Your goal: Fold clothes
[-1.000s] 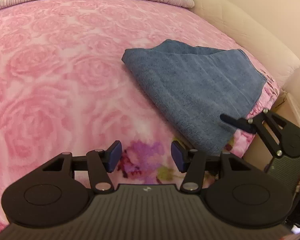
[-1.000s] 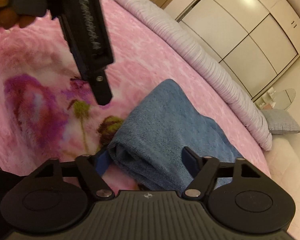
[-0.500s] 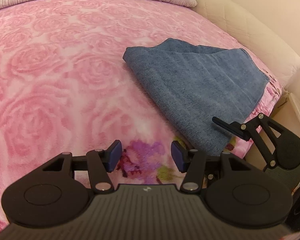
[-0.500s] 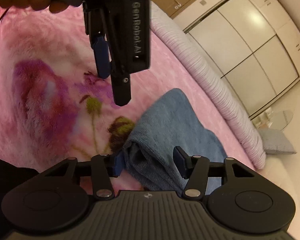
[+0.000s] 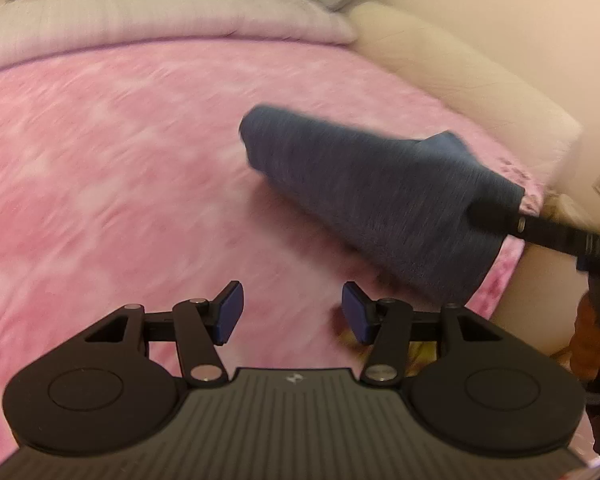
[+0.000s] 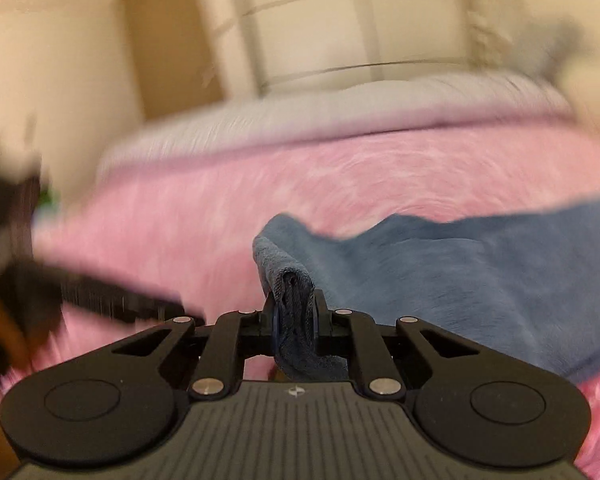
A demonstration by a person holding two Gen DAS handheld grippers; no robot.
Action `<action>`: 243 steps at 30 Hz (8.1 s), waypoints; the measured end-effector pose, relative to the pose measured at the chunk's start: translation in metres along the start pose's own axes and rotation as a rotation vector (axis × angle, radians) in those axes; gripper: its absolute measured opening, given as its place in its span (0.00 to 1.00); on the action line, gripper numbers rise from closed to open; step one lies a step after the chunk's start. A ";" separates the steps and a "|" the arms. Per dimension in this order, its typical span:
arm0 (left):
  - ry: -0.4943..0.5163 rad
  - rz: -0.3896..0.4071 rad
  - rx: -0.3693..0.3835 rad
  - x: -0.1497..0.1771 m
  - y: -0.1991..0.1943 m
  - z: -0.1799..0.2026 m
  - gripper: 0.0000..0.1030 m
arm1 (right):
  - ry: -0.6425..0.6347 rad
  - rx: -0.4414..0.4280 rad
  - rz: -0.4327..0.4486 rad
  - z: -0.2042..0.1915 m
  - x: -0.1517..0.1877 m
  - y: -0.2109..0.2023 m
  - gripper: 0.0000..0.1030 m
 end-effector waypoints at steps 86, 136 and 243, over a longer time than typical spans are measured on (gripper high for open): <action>0.340 -0.126 0.050 -0.039 0.134 0.170 0.33 | 0.456 0.558 0.106 0.215 0.000 -0.114 0.52; 0.293 0.204 0.004 0.000 -0.087 0.173 0.68 | 0.090 0.814 -0.017 -0.015 0.033 -0.191 0.86; -0.948 -0.218 0.451 -0.116 0.293 0.069 0.30 | 1.125 0.246 0.127 0.296 -0.043 -0.012 0.37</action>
Point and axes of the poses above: each gripper's, at about its wrist camera, not at the fingertips, and y roughly the way its jaws point, z to its right, x to its underside, the point moved 3 cm from there along y, roughly the way its jaws point, and after that the axes turned 3 degrees about y, right-handed, at the moved point
